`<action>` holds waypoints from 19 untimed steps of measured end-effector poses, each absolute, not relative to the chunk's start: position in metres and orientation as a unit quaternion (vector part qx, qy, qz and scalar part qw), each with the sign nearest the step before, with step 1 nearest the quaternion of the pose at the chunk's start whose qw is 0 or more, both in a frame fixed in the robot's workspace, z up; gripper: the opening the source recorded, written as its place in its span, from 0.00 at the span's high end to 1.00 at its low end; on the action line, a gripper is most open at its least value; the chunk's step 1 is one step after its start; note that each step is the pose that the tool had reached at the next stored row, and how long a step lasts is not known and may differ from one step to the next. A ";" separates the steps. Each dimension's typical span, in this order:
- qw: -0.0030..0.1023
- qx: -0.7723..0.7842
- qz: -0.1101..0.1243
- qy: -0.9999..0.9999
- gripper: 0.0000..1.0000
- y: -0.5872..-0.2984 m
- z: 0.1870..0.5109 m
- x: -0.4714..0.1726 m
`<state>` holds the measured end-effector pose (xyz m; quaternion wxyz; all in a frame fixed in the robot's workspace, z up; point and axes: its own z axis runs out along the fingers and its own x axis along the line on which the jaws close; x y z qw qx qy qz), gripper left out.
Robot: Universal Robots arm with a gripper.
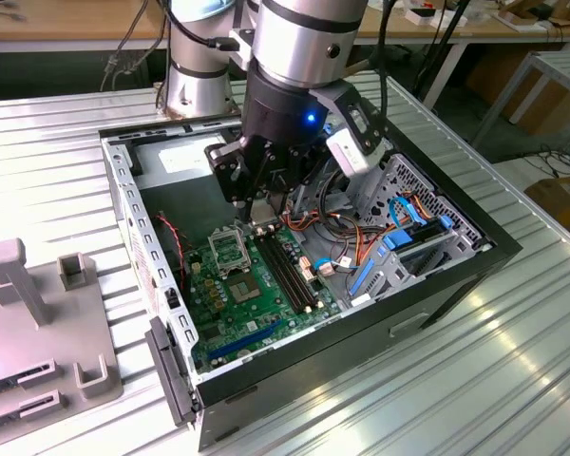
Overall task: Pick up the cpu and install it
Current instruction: 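Place the cpu into insertion slot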
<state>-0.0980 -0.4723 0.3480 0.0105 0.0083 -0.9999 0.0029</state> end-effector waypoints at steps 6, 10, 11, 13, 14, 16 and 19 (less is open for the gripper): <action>0.010 0.008 0.003 -1.000 0.53 -0.472 0.331 -0.098; 0.010 0.009 0.003 -1.000 0.53 -0.472 0.320 -0.097; 0.010 0.009 0.003 -1.000 0.53 -0.472 0.318 -0.098; 0.010 0.009 0.003 -1.000 0.53 -0.472 0.315 -0.097; 0.010 0.009 0.003 -1.000 0.53 -0.472 0.313 -0.097; 0.010 0.009 0.003 -1.000 0.53 -0.472 0.309 -0.097; 0.010 0.009 0.003 -1.000 0.53 -0.472 0.303 -0.098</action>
